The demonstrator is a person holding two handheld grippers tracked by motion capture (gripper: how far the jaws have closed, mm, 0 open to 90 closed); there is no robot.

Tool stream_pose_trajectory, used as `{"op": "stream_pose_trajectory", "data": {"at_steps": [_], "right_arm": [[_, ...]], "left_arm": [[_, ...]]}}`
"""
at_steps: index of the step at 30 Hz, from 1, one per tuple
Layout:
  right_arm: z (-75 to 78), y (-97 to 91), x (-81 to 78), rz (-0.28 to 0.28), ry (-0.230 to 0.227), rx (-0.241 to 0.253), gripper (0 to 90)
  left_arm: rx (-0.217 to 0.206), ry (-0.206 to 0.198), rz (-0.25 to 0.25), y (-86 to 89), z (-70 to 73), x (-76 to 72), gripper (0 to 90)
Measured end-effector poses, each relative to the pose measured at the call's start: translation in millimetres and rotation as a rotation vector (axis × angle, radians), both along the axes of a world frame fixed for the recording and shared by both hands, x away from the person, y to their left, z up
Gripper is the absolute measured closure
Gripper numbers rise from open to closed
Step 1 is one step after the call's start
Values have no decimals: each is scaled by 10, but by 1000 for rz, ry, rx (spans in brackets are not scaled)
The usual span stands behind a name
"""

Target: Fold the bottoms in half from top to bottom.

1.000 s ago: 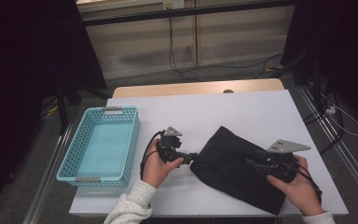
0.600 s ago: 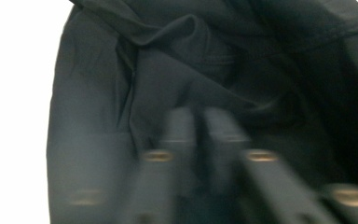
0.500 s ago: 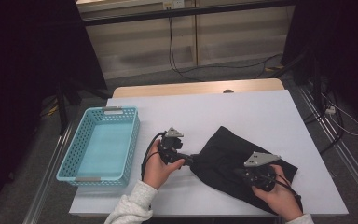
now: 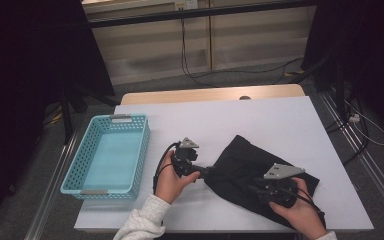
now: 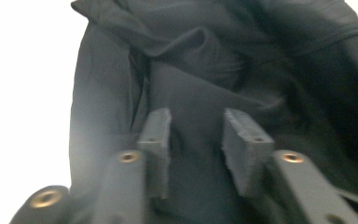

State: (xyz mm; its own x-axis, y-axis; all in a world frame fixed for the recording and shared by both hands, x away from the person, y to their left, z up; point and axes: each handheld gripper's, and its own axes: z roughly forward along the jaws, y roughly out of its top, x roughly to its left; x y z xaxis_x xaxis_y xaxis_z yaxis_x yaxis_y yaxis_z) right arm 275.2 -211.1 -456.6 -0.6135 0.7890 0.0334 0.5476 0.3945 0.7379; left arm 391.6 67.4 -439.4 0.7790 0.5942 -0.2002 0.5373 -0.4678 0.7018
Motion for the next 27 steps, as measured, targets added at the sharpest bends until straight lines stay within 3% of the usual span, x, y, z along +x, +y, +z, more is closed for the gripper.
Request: {"op": "stream_pose_trajectory", "data": {"at_steps": [1, 3, 4, 6, 8, 12, 16, 19, 21, 26, 27], "right_arm": [[-23, 21, 2, 2, 6, -20, 559], [-60, 37, 0, 18, -28, -19, 693], [-54, 36, 1, 24, -21, -17, 827], [-60, 25, 10, 28, -11, -5, 876], [-56, 15, 17, 31, -10, 1, 893], [-11, -5, 11, 47, -7, -1, 896], [92, -107, -29, 20, -21, -15, 896], [164, -230, -73, 4, -35, 5, 896], [183, -302, -133, -10, -42, 13, 896], [172, -430, -211, -31, -44, 13, 896], [171, -444, -212, -36, -44, 17, 895]], "left_arm": [[-5, 4, 3, -4, -6, -3, 175], [-3, 8, -4, -13, -12, -11, 177], [-9, 14, -7, -17, -16, -18, 198], [-10, 23, -16, -24, -23, -35, 230], [-12, 55, -30, -40, -46, -59, 279], [-15, 82, -24, -57, -94, -62, 328], [-5, 117, -39, -95, -156, -74, 394], [-5, 114, -37, -103, -159, -93, 438], [-10, 123, -32, -112, -166, -124, 530], [-10, 201, -13, -125, -172, -141, 840], [-9, 222, -10, -119, -164, -129, 865]]}}
